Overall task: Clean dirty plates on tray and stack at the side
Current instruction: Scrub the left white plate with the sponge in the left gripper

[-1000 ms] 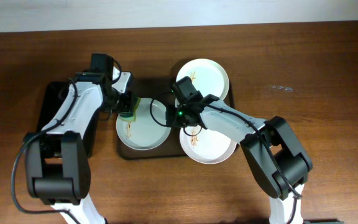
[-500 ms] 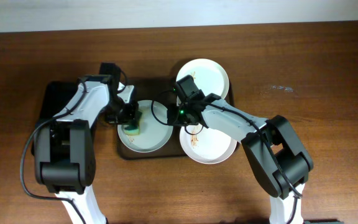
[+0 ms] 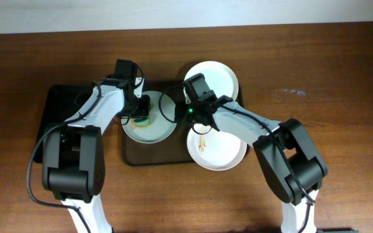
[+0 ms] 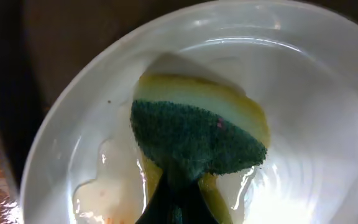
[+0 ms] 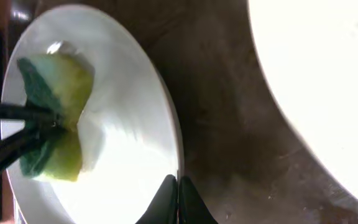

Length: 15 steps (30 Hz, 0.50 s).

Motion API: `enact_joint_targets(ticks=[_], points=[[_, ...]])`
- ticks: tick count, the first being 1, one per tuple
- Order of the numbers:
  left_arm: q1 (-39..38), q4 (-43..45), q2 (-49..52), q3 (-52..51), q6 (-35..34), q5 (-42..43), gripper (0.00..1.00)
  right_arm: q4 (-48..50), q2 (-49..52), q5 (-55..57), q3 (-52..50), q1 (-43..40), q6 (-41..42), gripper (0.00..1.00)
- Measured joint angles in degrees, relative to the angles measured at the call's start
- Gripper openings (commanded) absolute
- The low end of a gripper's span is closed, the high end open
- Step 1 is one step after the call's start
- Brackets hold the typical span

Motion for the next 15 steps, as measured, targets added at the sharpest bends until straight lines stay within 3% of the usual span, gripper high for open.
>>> enact_joint_targets(ticks=[7, 10, 15], points=[[0.02, -11.17, 0.02, 2.01, -1.64, -7.28, 0.01, 0.63, -0.02, 0.42, 0.02, -0.28, 0.35, 0.04], [-0.17, -10.23, 0.02, 2.01, -3.23, -12.02, 0.01, 0.61, 0.0, 0.42, 0.02, -0.28, 0.5, 0.04], [-2.01, -6.49, 0.24, 2.01, -4.04, -12.55, 0.01, -0.09, -0.02, 0.46, 0.02, -0.37, 0.72, 0.09]])
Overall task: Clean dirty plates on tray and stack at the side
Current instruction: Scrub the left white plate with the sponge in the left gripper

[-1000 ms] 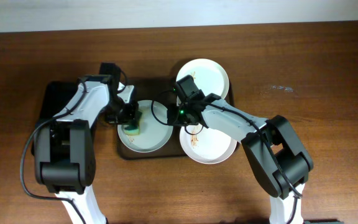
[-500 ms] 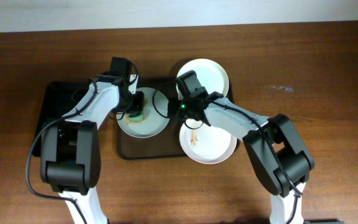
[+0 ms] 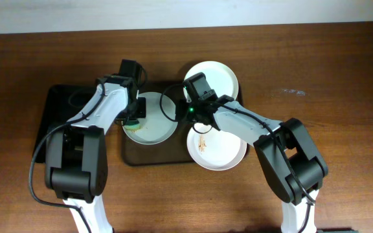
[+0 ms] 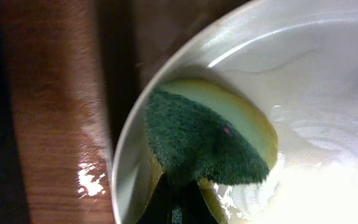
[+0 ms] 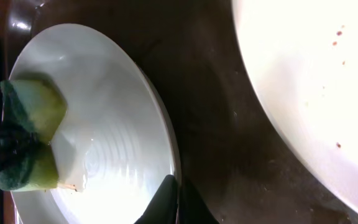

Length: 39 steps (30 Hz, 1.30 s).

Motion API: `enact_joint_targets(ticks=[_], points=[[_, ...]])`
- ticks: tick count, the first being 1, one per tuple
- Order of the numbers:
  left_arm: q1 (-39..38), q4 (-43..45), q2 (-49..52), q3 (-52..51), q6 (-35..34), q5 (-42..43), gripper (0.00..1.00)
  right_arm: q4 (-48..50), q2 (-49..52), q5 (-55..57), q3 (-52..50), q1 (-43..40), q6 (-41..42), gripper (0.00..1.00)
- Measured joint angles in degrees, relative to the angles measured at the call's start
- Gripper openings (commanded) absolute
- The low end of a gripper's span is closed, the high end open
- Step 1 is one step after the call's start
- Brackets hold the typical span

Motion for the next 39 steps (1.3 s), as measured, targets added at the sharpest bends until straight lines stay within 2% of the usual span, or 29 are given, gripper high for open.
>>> enact_joint_targets(ticks=[5, 7, 9, 13, 17, 20, 24, 32, 35, 39], points=[[-2.4, 0.68, 0.15, -0.57, -0.81, 1.05, 0.01, -1.29, 0.07, 0.22, 0.0, -0.07, 0.39, 0.1], [-2.47, 1.01, 0.44, -1.01, -2.25, 1.2, 0.01, -1.18, 0.46, 0.04, 0.0, -0.07, 0.37, 0.09], [-2.47, 0.98, 0.61, -1.01, -2.91, 1.22, 0.01, -0.87, 1.64, -0.5, 0.0, -0.07, 0.44, 0.04], [-2.4, -0.35, 0.61, -0.96, -3.1, 2.14, 0.01, -0.63, 2.03, -0.92, 0.11, -0.11, 0.83, 0.04], [-1.64, -3.28, 0.61, -0.92, -0.28, 9.49, 0.01, -0.61, 2.03, -0.96, 0.11, -0.33, 0.57, 0.04], [-1.53, -1.73, 0.68, -1.2, 2.23, 17.09, 0.01, -0.55, 2.03, -0.96, 0.11, -0.37, 0.57, 0.04], [-1.6, -0.26, 1.2, -1.33, 3.23, 21.35, 0.01, -0.46, 2.03, -0.92, 0.11, -0.39, 0.59, 0.04], [-4.74, 3.45, 0.92, -1.31, -5.68, 5.25, 0.01, 0.5, 2.29, -1.79, 0.11, -0.33, 1.11, 0.04], [-4.61, 7.17, 0.94, -1.55, -6.95, -0.13, 0.01, 0.5, 2.34, -1.79, 0.26, -0.33, 1.62, 0.04], [-4.39, 7.8, 1.18, -1.31, -7.52, -3.45, 0.01, 0.5, 2.34, -1.79, 0.26, -0.33, 1.92, 0.04]])
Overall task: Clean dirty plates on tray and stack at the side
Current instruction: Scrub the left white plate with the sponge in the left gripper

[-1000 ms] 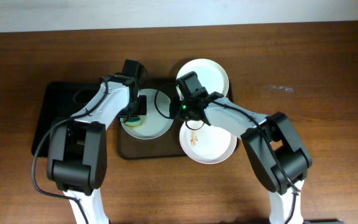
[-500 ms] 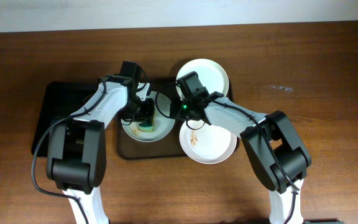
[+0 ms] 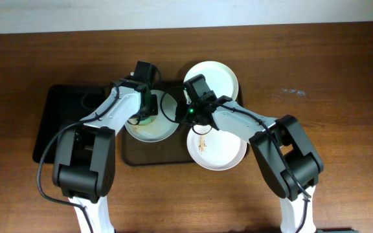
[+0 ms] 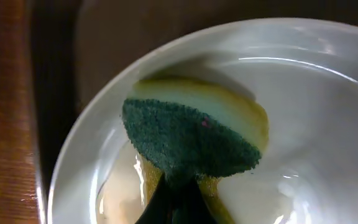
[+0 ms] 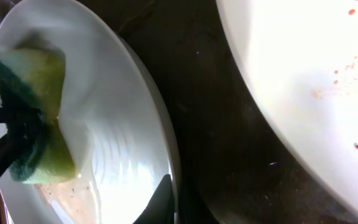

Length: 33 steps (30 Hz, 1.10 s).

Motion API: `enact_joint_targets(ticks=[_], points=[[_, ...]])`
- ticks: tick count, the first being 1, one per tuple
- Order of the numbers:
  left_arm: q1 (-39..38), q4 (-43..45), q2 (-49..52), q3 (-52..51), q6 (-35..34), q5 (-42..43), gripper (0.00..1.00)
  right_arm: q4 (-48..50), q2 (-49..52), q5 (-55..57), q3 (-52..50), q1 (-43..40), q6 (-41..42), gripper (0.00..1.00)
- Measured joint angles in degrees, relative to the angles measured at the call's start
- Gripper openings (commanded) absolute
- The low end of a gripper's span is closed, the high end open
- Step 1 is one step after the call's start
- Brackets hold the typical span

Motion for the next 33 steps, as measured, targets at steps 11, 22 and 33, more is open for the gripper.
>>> enact_joint_targets(ticks=[11, 22, 33], points=[[0.9, -18.38, 2.29, 5.88, -0.17, -2.82, 0.01, -0.15, 0.0, -0.61, 0.04, 0.0, -0.5, 0.04], [-0.48, 1.18, 0.22, 0.26, -0.17, 4.2, 0.01, -0.31, 0.0, 1.33, 0.04, -1.25, -0.44, 0.04], [2.73, -9.77, 3.69, 12.94, -0.22, 11.78, 0.01, -0.37, 0.0, 0.46, 0.04, -1.01, -0.02, 0.04]])
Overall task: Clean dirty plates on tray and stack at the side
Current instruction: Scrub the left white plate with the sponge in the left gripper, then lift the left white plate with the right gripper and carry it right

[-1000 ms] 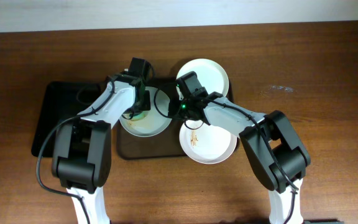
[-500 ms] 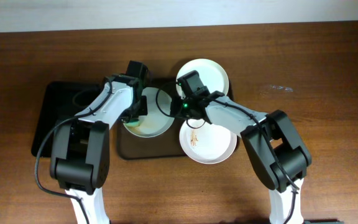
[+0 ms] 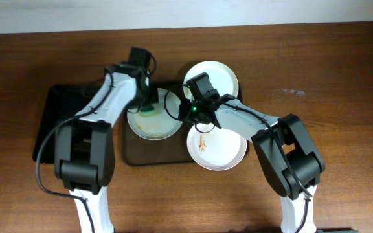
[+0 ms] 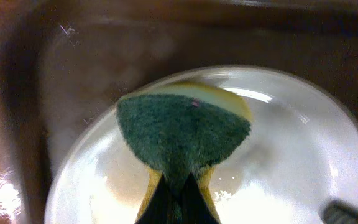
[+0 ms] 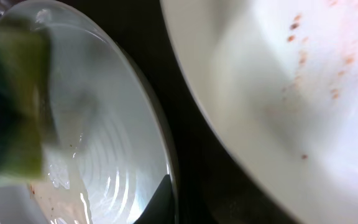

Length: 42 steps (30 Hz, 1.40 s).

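A white plate [image 3: 154, 123] lies on the brown tray [image 3: 135, 155], with a brownish wet smear on its near part. My left gripper [image 3: 149, 103] is shut on a yellow-and-green sponge [image 4: 182, 134], which presses on the plate's [image 4: 291, 174] far rim. My right gripper [image 3: 185, 116] is shut on that plate's right rim [image 5: 169, 168], one finger inside it. In the right wrist view the sponge [image 5: 5, 118] shows blurred at the left. A second plate [image 3: 211, 79] stands at the back and a third [image 3: 217, 147], with orange marks, at the front right.
A black tray [image 3: 57, 123] lies to the left of the brown one. The plate with red specks [image 5: 278, 93] sits close to the right of my right gripper. Bare wooden table [image 3: 329, 97] extends to the right.
The left gripper with the sponge has moved from the plate's upper middle to its far rim. The right gripper still holds the rim, and the speckled plate now looms larger beside it.
The sponge was first in the middle of the plate, then at its left rim, then back near the upper middle, and is now at the far rim. The right gripper stayed shut on the plate's right rim throughout. A wet smear remains on the near part.
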Motion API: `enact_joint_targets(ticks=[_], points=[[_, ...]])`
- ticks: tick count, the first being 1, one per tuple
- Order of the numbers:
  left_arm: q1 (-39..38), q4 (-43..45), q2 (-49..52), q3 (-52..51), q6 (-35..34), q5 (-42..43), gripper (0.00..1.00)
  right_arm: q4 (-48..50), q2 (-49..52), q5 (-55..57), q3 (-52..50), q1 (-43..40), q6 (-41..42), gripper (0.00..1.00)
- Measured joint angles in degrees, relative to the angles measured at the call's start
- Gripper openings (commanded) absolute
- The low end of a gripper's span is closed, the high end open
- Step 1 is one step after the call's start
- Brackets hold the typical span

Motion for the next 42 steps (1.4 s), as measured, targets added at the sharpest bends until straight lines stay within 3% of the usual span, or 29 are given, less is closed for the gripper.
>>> enact_joint_targets(ticks=[3, 5, 13, 14, 19, 26, 31, 42], points=[[3.08, -7.85, 0.26, 11.56, 0.02, 0.52, 0.01, -0.13, 0.0, -0.5, 0.0, 0.26, -0.04, 0.06], [4.15, -9.68, 0.24, 13.99, 0.02, 0.5, 0.01, -0.13, 0.0, -0.7, 0.0, 0.28, -0.04, 0.08], [4.61, -13.6, 0.26, 14.51, 0.02, 0.55, 0.01, 0.61, 0.22, -0.87, 0.0, 0.33, -0.04, 0.11], [4.61, -13.6, 0.26, 14.51, 0.02, 0.55, 0.01, 0.79, 0.24, -0.87, 0.0, 0.33, -0.04, 0.04], [4.61, -13.6, 0.26, 14.51, 0.02, 0.55, 0.01, 0.39, 0.28, -0.83, 0.11, 0.37, -0.28, 0.04], [4.61, -14.03, 0.26, 14.51, 0.02, 0.72, 0.01, -16.31, -5.09, 2.64, 4.63, 0.15, -7.3, 0.04], [4.57, -14.03, 0.26, 14.51, 0.02, 0.94, 0.01, -25.4, -16.98, 15.23, 7.82, 0.63, -11.82, 0.04], [4.55, -13.79, 0.26, 14.51, 0.02, 0.94, 0.01, -31.12, -18.01, 52.46, 7.82, 15.5, -12.9, 0.04]])
